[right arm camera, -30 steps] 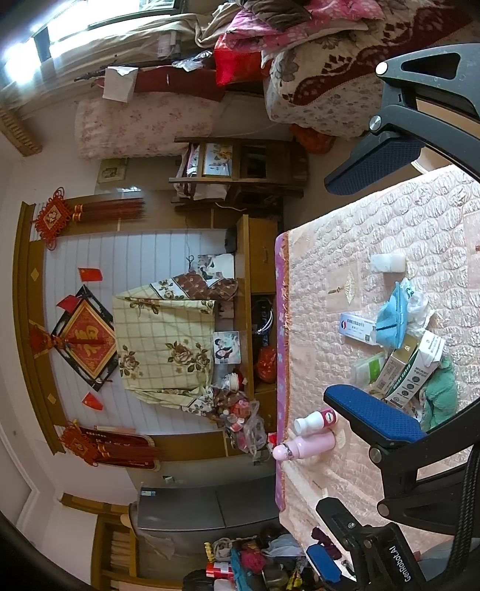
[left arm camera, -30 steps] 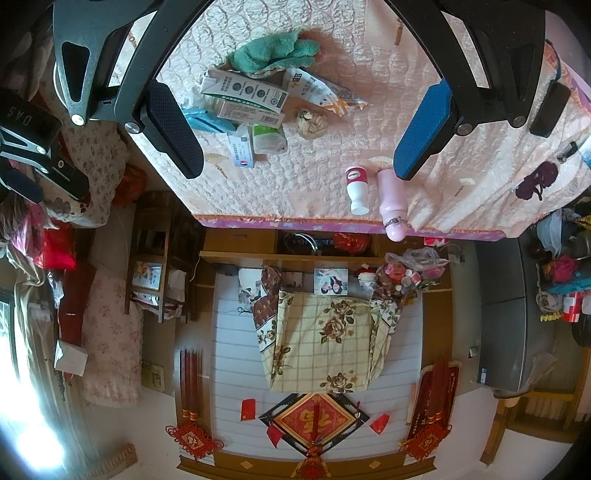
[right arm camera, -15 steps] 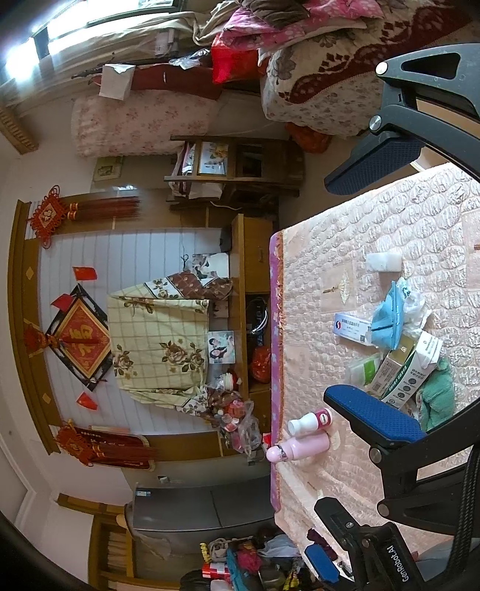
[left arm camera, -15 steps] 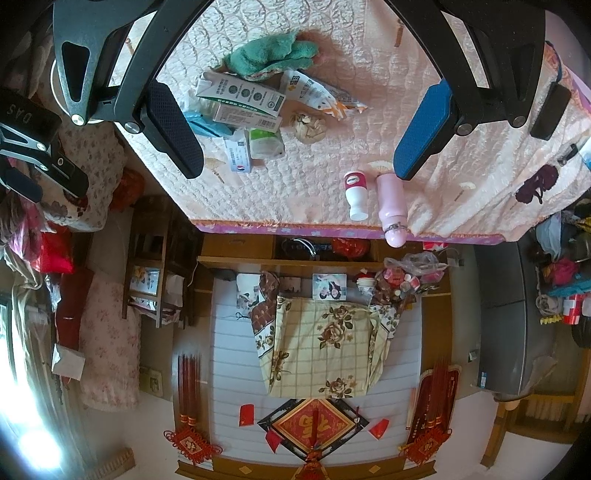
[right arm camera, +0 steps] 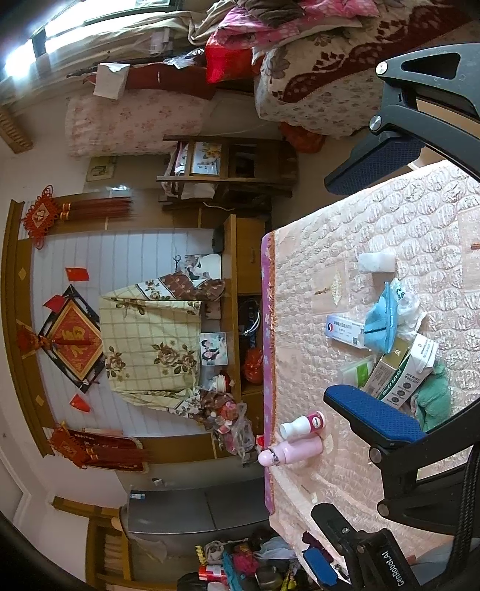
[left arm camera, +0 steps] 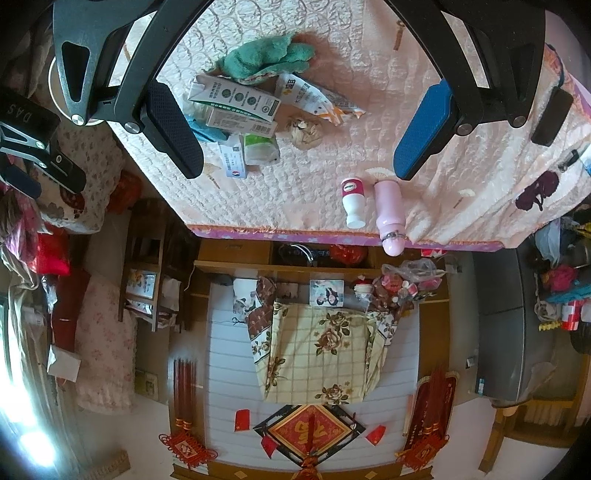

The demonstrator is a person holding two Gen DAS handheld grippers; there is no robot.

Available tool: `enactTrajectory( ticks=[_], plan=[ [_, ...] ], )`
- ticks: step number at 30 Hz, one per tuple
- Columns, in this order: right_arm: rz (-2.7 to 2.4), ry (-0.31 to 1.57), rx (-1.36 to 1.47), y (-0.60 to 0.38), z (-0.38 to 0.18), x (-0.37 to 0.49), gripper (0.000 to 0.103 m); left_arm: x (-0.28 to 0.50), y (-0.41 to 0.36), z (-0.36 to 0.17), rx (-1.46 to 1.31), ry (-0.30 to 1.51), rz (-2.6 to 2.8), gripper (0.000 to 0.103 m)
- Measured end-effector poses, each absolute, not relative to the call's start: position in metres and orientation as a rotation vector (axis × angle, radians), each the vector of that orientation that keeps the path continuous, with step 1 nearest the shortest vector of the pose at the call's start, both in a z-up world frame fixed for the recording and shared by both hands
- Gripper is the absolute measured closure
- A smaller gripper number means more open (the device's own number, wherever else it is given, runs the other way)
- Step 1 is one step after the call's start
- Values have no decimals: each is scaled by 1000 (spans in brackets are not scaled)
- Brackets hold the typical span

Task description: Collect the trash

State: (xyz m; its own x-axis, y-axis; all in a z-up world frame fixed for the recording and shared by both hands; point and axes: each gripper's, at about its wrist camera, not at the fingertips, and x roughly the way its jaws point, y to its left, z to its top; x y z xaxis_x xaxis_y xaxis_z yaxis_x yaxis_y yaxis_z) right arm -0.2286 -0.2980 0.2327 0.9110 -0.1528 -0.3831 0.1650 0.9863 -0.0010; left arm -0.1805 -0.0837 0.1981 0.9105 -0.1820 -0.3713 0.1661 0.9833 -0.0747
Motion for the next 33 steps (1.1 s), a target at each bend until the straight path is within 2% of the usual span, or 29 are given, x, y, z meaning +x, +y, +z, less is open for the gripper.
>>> enactTrajectory(
  ticks=[21,33],
  plan=[
    [-114,491,28,-293,207,-207,1,-165,-73,182,-12,458,-172,1],
    [15,667,97,-312,158,-187,1,-149,-73,120,102,674,-344,1]
  ],
)
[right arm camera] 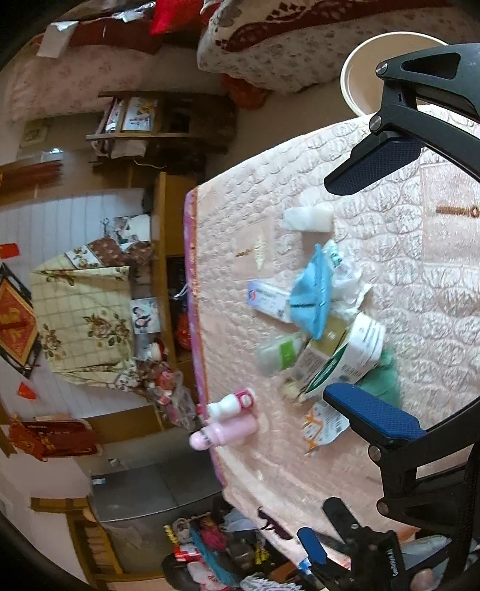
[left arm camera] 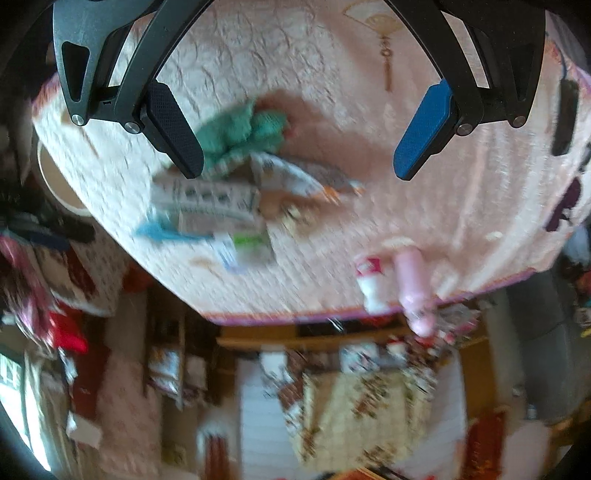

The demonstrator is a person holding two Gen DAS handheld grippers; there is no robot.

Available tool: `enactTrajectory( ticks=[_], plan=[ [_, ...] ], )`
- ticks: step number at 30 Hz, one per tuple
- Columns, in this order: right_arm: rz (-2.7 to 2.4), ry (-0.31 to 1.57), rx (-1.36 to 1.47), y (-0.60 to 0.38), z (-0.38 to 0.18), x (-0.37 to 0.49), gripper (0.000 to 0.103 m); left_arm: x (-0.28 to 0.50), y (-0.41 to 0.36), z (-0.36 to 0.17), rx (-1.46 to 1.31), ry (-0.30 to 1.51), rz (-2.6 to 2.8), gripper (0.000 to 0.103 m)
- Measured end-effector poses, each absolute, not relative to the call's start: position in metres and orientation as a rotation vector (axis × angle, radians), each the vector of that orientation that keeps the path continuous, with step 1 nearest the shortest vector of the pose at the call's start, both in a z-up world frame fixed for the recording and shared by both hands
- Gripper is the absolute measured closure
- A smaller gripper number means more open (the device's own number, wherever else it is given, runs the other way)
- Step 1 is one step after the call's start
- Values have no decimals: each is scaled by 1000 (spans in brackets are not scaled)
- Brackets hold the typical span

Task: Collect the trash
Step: 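Grasp the green towel with the left tool while the right tool grasps the blue wipe pack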

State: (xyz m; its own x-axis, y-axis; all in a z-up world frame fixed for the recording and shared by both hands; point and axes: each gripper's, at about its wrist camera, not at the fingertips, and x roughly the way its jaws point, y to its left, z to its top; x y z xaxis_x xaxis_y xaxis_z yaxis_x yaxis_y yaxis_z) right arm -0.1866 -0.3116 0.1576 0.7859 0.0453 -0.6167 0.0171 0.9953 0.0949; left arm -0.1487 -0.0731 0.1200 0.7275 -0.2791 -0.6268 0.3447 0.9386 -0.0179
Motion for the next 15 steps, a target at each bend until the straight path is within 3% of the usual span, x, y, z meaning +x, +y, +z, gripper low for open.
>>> enactTrajectory(
  ticks=[7,15],
  plan=[
    [29,771,111,-326,125,-169,16,-135,-102,89,111,777,-487,1],
    [103,828,287,-347,126,-124,16,-122,-130,73,202,809,-559,1]
  ],
)
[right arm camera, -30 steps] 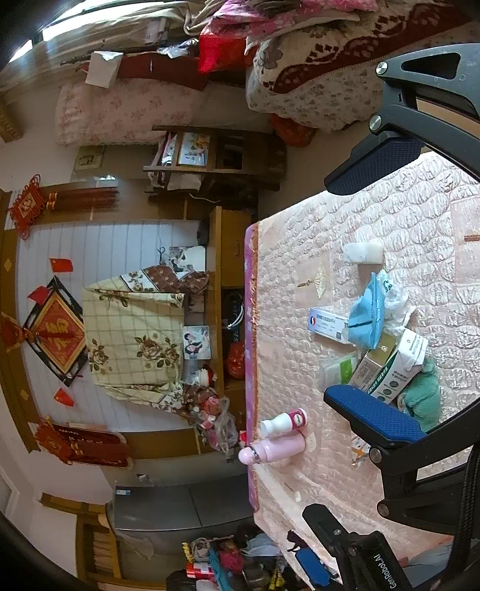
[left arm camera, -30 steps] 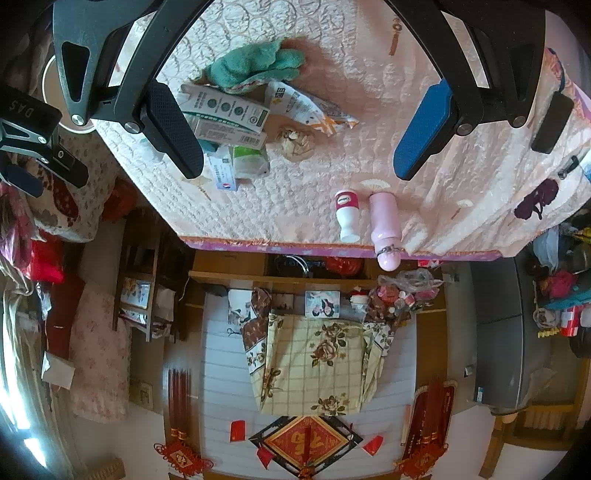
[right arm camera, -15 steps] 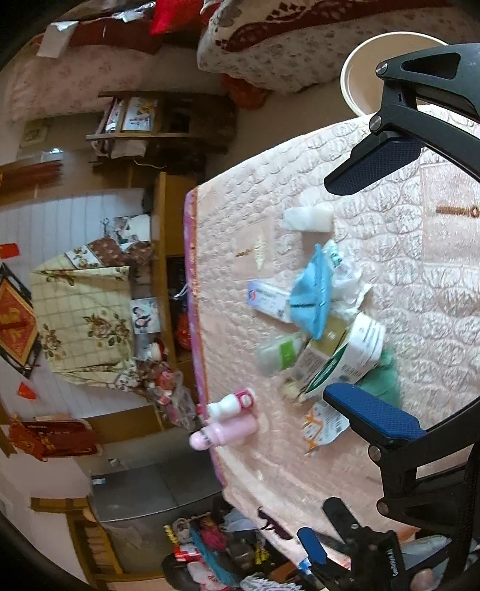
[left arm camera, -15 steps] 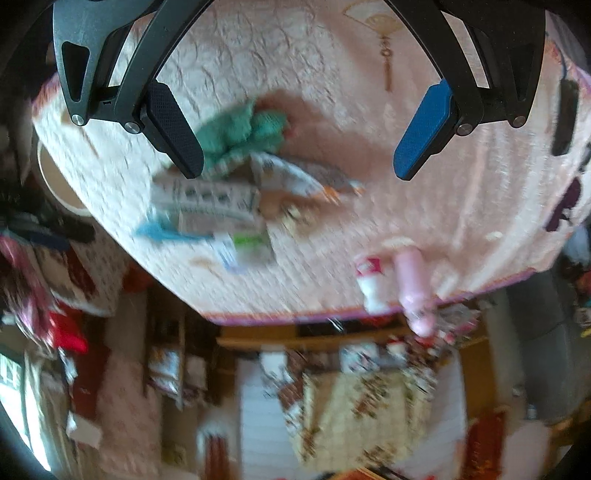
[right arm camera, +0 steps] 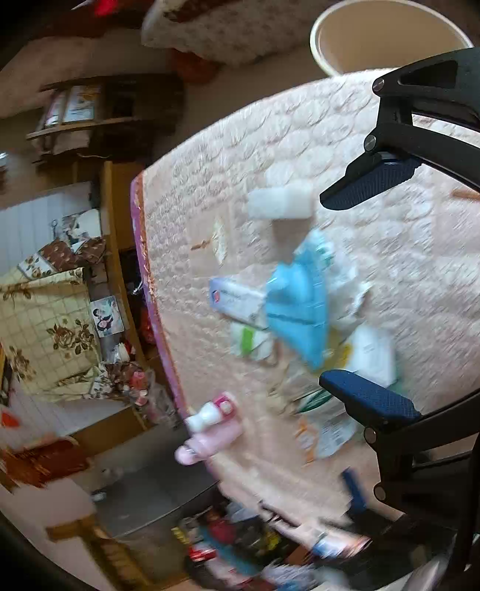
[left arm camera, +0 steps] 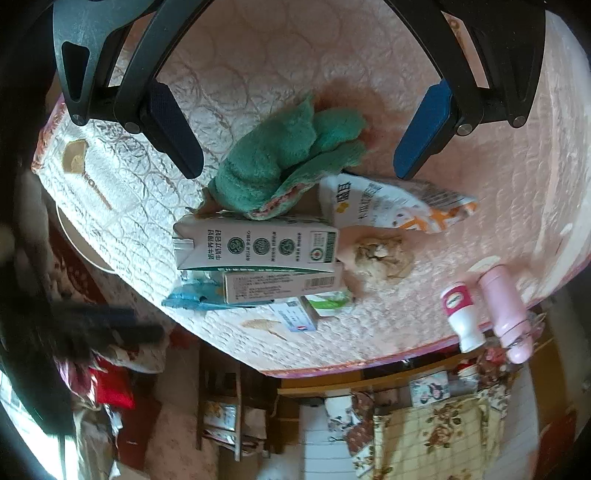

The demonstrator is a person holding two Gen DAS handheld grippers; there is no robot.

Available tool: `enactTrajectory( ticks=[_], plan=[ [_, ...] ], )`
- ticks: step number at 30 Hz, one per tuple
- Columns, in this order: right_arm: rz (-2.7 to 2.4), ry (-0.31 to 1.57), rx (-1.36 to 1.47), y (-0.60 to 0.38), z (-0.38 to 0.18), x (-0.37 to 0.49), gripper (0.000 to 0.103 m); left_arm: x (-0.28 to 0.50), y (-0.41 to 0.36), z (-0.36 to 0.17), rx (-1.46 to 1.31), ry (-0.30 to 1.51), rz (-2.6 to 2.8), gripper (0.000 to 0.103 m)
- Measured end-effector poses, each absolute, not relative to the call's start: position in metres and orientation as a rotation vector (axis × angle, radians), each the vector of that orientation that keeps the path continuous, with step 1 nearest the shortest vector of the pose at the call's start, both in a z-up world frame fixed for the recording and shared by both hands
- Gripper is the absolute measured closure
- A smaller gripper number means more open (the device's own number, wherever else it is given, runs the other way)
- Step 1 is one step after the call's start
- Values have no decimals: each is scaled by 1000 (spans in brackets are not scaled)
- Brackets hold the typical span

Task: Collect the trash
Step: 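Grasp the green towel with the left tool while the right tool grasps the blue wipe pack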

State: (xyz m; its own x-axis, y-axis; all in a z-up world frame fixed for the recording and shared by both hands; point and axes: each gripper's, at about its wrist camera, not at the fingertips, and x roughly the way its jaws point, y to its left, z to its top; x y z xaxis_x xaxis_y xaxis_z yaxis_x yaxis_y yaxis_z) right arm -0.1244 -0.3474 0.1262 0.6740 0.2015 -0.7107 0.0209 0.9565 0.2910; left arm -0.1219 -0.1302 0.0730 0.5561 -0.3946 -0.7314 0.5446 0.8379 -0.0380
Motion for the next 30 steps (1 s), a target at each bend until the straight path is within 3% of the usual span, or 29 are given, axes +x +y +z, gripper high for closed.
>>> enactTrajectory(
  ticks=[12,15,17,20,23,30],
  plan=[
    [178,1099,290,-330,86,-24,13,-107,-155,56,270,869,-626,1],
    [172,1134,250,-327,74,-22,14,-109,-160,53,300,883,-643,19],
    [172,1129,236,-327,72,-24,23,-111,-163,50,315,894,-635,34],
    [162,1103,243,-329,71,-28,27,-115,-163,51,306,905,-645,51],
    [177,1050,233,-327,81,-37,28,-120,-164,55,313,900,-633,56],
    [211,931,243,-327,116,-63,28,-134,-157,73,251,910,-652,58]
  ],
)
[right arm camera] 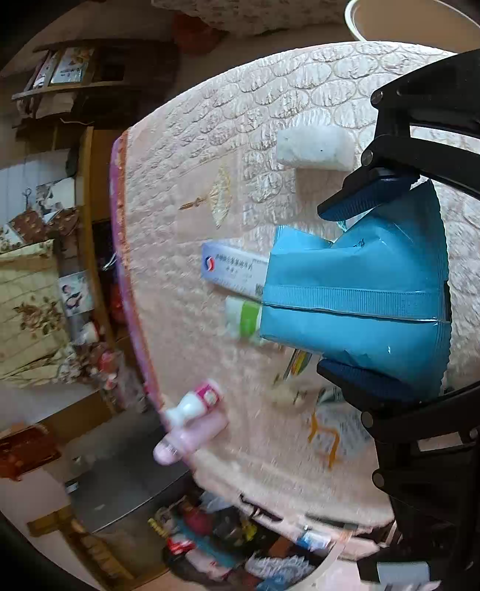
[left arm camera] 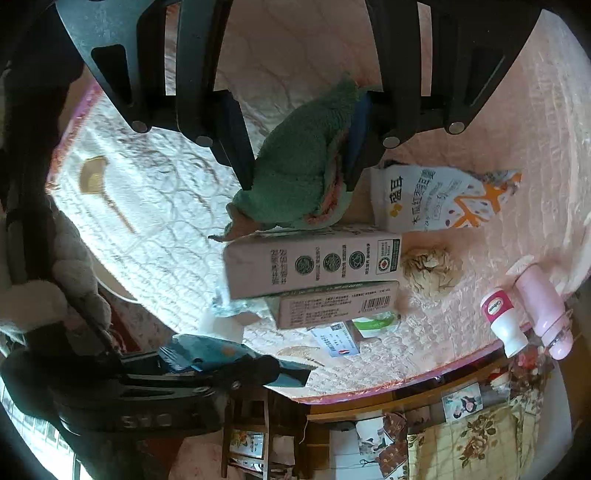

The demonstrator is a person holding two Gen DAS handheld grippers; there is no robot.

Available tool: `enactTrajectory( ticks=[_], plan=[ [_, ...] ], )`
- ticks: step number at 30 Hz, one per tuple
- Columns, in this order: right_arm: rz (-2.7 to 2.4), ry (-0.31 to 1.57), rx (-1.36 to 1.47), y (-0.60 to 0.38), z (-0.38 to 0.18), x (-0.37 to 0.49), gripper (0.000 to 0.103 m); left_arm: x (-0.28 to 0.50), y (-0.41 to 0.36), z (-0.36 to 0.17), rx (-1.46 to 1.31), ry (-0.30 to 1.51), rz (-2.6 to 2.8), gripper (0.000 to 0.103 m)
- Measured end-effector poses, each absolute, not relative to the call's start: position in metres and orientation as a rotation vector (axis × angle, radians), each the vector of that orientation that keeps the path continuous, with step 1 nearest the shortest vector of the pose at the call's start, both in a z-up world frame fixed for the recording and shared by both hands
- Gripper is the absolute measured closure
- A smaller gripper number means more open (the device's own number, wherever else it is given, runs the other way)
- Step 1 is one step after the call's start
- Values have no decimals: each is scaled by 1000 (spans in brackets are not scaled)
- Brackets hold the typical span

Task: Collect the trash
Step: 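Grasp the green towel with the left tool while the right tool grasps the blue wipe pack, then carry both items over the white bucket and open both tools to drop them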

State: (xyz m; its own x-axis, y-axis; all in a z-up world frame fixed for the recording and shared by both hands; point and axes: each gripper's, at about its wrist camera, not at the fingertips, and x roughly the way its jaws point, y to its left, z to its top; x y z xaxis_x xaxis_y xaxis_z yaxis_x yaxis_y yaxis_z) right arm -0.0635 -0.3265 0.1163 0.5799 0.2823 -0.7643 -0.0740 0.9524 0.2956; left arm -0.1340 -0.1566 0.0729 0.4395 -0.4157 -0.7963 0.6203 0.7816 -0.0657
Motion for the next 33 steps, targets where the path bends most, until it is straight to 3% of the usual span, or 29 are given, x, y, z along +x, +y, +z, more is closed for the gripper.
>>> enactTrajectory(
  ticks=[16,33],
  plan=[
    [251,878,313,-367,133,-152,28,-172,-173,116,157,909,-775,58],
    [-39,869,406,-500,115,-234,28,-189,-304,135,176,905,-901,58]
  ],
)
